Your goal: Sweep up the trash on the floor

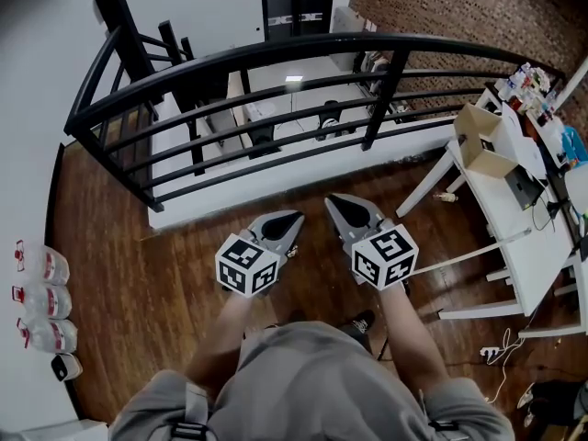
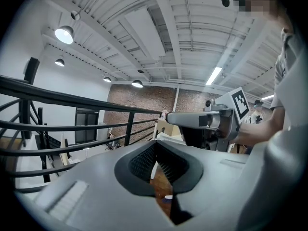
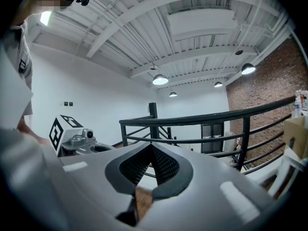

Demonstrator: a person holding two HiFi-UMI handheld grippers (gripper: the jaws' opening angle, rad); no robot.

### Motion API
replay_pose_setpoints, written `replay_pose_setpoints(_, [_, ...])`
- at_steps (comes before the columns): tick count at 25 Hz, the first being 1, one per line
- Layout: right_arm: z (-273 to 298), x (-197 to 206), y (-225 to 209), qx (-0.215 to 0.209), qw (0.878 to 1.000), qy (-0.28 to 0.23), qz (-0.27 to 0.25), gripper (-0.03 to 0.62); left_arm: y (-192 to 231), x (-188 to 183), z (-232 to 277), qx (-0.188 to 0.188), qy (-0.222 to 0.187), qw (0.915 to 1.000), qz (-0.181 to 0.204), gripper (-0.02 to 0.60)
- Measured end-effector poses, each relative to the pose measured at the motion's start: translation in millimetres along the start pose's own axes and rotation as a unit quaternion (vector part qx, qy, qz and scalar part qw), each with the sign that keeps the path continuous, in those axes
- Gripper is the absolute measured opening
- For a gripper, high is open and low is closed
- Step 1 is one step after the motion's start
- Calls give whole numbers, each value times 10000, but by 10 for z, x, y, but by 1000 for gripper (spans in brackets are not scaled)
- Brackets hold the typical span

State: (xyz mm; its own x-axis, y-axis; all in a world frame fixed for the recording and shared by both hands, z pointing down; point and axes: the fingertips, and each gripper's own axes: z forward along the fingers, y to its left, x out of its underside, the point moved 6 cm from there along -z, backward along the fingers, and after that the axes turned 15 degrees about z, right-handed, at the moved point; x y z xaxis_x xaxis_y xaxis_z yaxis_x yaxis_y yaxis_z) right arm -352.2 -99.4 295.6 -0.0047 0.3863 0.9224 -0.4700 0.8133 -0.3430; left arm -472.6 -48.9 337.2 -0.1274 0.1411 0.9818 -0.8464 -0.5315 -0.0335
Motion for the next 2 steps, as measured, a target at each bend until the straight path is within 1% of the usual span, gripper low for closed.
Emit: replay_pose_setpoints(2, [16,9,9,-16,10000,10,-6,0,5,12,-14,5,-8,10000,-29,5])
